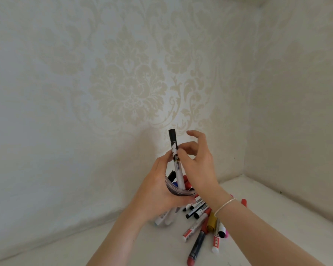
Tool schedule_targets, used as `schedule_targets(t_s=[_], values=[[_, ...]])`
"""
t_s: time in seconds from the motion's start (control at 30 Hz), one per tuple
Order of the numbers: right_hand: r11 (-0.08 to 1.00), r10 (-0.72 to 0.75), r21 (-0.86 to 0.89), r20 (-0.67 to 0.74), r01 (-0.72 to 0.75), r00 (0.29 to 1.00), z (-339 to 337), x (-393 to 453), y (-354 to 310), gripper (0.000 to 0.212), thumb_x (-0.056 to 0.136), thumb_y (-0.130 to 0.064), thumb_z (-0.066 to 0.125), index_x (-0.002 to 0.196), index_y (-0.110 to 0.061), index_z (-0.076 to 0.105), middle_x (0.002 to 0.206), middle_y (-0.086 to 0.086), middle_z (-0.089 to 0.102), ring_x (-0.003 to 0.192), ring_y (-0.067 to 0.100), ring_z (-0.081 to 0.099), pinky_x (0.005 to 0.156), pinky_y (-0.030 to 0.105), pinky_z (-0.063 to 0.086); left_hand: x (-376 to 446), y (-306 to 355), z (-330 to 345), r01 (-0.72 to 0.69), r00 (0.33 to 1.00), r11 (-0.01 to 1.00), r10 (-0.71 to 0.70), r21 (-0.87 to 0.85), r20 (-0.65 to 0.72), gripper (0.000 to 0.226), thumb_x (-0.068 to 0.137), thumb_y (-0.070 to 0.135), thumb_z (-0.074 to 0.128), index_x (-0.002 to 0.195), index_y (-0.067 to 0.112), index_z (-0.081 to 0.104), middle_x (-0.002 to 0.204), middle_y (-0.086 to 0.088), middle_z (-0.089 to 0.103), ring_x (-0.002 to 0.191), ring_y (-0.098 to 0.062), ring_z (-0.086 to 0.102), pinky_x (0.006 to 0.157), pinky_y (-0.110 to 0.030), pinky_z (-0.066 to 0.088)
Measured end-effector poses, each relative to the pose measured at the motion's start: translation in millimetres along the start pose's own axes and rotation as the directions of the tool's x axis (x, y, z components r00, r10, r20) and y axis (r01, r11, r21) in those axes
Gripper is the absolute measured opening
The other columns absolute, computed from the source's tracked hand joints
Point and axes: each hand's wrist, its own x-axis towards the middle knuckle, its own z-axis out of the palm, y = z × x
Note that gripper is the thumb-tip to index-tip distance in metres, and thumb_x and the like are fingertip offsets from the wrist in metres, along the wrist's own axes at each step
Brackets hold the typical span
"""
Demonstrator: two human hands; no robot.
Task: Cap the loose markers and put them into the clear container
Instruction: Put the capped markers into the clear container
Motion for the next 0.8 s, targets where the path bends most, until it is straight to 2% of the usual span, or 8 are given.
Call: schedule_targets(t_s=[0.1, 0.17, 0.3, 0.43, 0.5, 0.57, 0.67, 0.8], values=[[0.997, 0.060, 0.047, 0.050, -0.062, 0.997, 0.2, 7.8, -2.7, 0.044, 0.087, -0.014, 0.063, 0.126, -0.027, 0.046, 0.089, 0.000, 0.069, 0.075, 0.009, 0.060, 0.068, 0.016, 0.047, -1.8, -2.0, -1.9, -0.007, 1.000, 1.000, 0.007, 0.013, 0.008, 0.117, 0.050, 0.056, 0.088, 0.143, 0.048, 0.017, 0.140, 0.034, 0.031, 0.123, 0.022, 0.033, 0.087, 0.008, 0.026], [0.987, 0.082, 0.138, -0.005, -0.081, 0.997, -2.4, 14.9, -5.7, 0.045, 0.088, -0.009, 0.061, 0.129, -0.024, 0.048, 0.092, 0.004, 0.067, 0.071, 0.011, 0.057, 0.061, 0.012, 0.047, -2.7, -3.5, -1.8, 0.001, 1.000, 1.000, -0.001, 0.004, 0.012, 0.118, 0.050, 0.056, 0.088, 0.144, 0.045, 0.017, 0.138, 0.038, 0.029, 0.119, 0.029, 0.030, 0.085, 0.008, 0.026], [0.962, 0.063, 0.271, -0.130, -0.025, 0.990, -9.6, 21.6, -11.8, 0.051, 0.090, -0.002, 0.057, 0.134, -0.022, 0.041, 0.092, 0.008, 0.064, 0.071, 0.016, 0.061, 0.065, 0.024, 0.051, -3.0, -3.6, -1.4, 0.024, 0.999, 1.000, -0.023, -0.015, 0.027, 0.121, 0.050, 0.056, 0.087, 0.145, 0.044, 0.013, 0.131, 0.046, 0.024, 0.107, 0.040, 0.023, 0.080, 0.008, 0.028], [0.999, 0.000, 0.053, 0.090, -0.005, 0.996, -11.2, 10.5, -9.7, 0.059, 0.082, 0.001, 0.058, 0.127, -0.033, 0.041, 0.087, 0.009, 0.063, 0.062, 0.022, 0.061, 0.065, 0.038, 0.058, -1.5, -2.3, -1.8, 0.043, 0.999, 0.999, -0.043, -0.013, 0.031, 0.126, 0.049, 0.059, 0.087, 0.147, 0.044, 0.009, 0.140, 0.041, 0.025, 0.109, 0.039, 0.023, 0.082, 0.009, 0.026], [0.987, -0.007, -0.154, 0.246, 0.046, 0.969, -11.2, 4.8, -5.3, 0.044, 0.082, -0.007, 0.057, 0.116, -0.034, 0.048, 0.075, 0.005, 0.064, 0.059, 0.022, 0.062, 0.063, 0.042, 0.057, -1.8, -1.1, -2.0, 0.035, 0.999, 0.999, -0.035, 0.003, 0.031, 0.126, 0.050, 0.056, 0.088, 0.147, 0.045, 0.008, 0.139, 0.041, 0.024, 0.107, 0.040, 0.023, 0.081, 0.007, 0.028], [0.929, -0.058, -0.336, 0.278, 0.154, 0.959, -11.1, 2.9, -2.8, 0.018, 0.088, -0.024, 0.054, 0.104, -0.031, 0.054, 0.065, 0.000, 0.066, 0.058, 0.017, 0.063, 0.063, 0.042, 0.055, -1.9, -0.7, -1.1, 0.023, 0.999, 1.000, -0.023, 0.015, 0.029, 0.123, 0.051, 0.053, 0.088, 0.146, 0.044, 0.011, 0.139, 0.039, 0.025, 0.109, 0.038, 0.025, 0.081, 0.009, 0.027], [0.914, -0.140, -0.341, 0.247, 0.221, 0.959, -13.7, 6.0, -2.3, 0.008, 0.096, -0.027, 0.043, 0.101, -0.023, 0.048, 0.067, -0.001, 0.070, 0.059, 0.017, 0.064, 0.061, 0.039, 0.053, -1.9, -0.8, -0.1, 0.019, 0.999, 1.000, -0.020, 0.016, 0.029, 0.127, 0.051, 0.052, 0.088, 0.147, 0.043, 0.006, 0.140, 0.039, 0.025, 0.115, 0.034, 0.026, 0.082, 0.010, 0.024], [0.712, -0.047, -0.553, 0.579, 0.434, 0.814, -9.5, 2.7, -0.2, 0.011, 0.099, -0.021, 0.034, 0.101, -0.016, 0.044, 0.070, 0.000, 0.057, 0.061, 0.025, 0.055, 0.061, 0.043, 0.047, -3.6, -4.0, 0.1, 0.033, 0.999, 0.999, -0.032, -0.029, 0.024, 0.134, 0.052, 0.045, 0.091, 0.147, 0.047, -0.002, 0.134, 0.041, 0.029, 0.112, 0.031, 0.034, 0.084, 0.007, 0.030]])
